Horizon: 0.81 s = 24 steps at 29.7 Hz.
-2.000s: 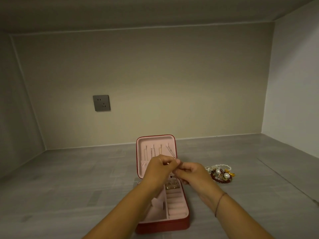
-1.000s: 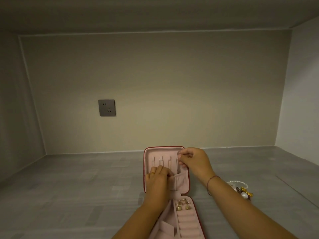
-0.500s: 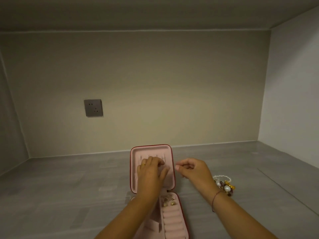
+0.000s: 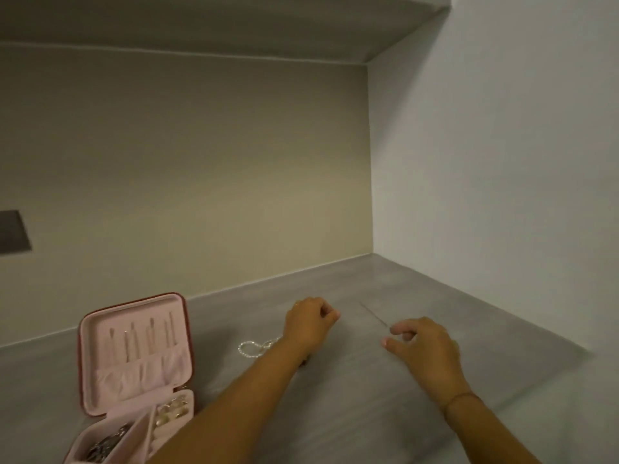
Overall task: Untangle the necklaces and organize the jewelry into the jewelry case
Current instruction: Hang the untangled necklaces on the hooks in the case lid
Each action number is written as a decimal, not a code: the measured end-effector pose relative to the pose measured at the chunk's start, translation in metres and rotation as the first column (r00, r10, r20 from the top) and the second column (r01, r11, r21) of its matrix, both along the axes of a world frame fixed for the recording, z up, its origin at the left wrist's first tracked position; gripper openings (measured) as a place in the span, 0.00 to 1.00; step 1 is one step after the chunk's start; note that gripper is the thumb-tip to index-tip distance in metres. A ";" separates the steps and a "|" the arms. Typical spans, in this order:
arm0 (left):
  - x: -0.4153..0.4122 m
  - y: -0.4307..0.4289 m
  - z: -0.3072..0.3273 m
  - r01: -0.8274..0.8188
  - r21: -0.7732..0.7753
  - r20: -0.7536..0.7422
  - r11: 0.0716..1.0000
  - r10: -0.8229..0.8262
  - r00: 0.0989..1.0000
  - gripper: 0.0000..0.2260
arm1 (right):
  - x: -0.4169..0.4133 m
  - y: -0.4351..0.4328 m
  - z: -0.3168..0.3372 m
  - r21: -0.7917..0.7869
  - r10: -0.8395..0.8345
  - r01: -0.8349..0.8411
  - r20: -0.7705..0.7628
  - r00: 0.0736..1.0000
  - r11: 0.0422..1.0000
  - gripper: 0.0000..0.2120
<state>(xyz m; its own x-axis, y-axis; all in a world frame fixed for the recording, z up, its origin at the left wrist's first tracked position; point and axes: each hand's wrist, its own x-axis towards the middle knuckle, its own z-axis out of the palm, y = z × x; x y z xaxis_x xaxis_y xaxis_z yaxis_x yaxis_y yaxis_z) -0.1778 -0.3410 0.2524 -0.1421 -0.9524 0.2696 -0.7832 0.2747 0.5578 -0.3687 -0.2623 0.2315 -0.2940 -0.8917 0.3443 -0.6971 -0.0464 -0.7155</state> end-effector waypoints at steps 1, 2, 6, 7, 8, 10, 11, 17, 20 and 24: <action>-0.017 -0.007 -0.003 -0.002 0.034 -0.005 0.999 0.003 1.000 0.11 | -0.017 0.002 -0.004 0.037 -0.014 0.015 -0.029 0.999 0.999 0.12; -0.025 -0.013 -0.005 -0.021 0.065 -0.004 0.998 0.022 1.000 0.11 | -0.026 0.003 -0.007 0.065 -0.012 0.015 -0.052 0.999 0.998 0.14; -0.064 -0.041 -0.019 -0.082 0.134 0.035 0.988 0.078 0.996 0.13 | -0.056 0.004 -0.020 0.157 -0.068 0.093 -0.153 0.986 0.983 0.19; -0.069 -0.049 -0.023 -0.095 0.146 0.031 0.985 0.091 0.995 0.13 | -0.059 0.005 -0.022 0.172 -0.074 0.105 -0.175 0.982 0.980 0.18; -0.074 -0.055 -0.026 -0.107 0.162 0.019 0.981 0.105 0.994 0.14 | -0.062 0.005 -0.024 0.180 -0.081 0.116 -0.190 0.978 0.977 0.17; -0.086 -0.068 -0.031 -0.133 0.169 0.008 0.976 0.134 0.991 0.16 | -0.068 0.005 -0.029 0.205 -0.076 0.115 -0.190 0.979 0.972 0.15; -0.092 -0.075 -0.033 -0.146 0.166 0.010 0.975 0.146 0.989 0.17 | -0.070 0.004 -0.030 0.227 -0.069 0.110 -0.182 0.981 0.968 0.13; -0.107 -0.095 -0.047 -0.205 0.174 0.050 0.963 0.199 0.979 0.15 | -0.076 0.002 -0.039 0.215 -0.050 0.081 -0.145 0.988 0.973 0.14; -0.112 -0.101 -0.051 -0.227 0.151 0.061 0.962 0.220 0.974 0.13 | -0.077 0.002 -0.042 0.184 -0.057 0.082 -0.137 0.989 0.980 0.14; -0.116 -0.109 -0.057 -0.244 0.156 -0.018 0.957 0.249 0.968 0.08 | -0.075 0.002 -0.047 0.133 -0.080 0.104 -0.177 0.981 0.986 0.14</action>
<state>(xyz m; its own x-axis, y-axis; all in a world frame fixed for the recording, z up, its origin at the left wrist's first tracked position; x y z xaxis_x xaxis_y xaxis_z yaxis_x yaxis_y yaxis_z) -0.2934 -0.4500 0.1957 0.1096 -0.9866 0.1207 -0.7938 -0.0138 0.6080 -0.4438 -0.2606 0.1849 -0.3248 -0.9065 0.2696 -0.8060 0.1162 -0.5804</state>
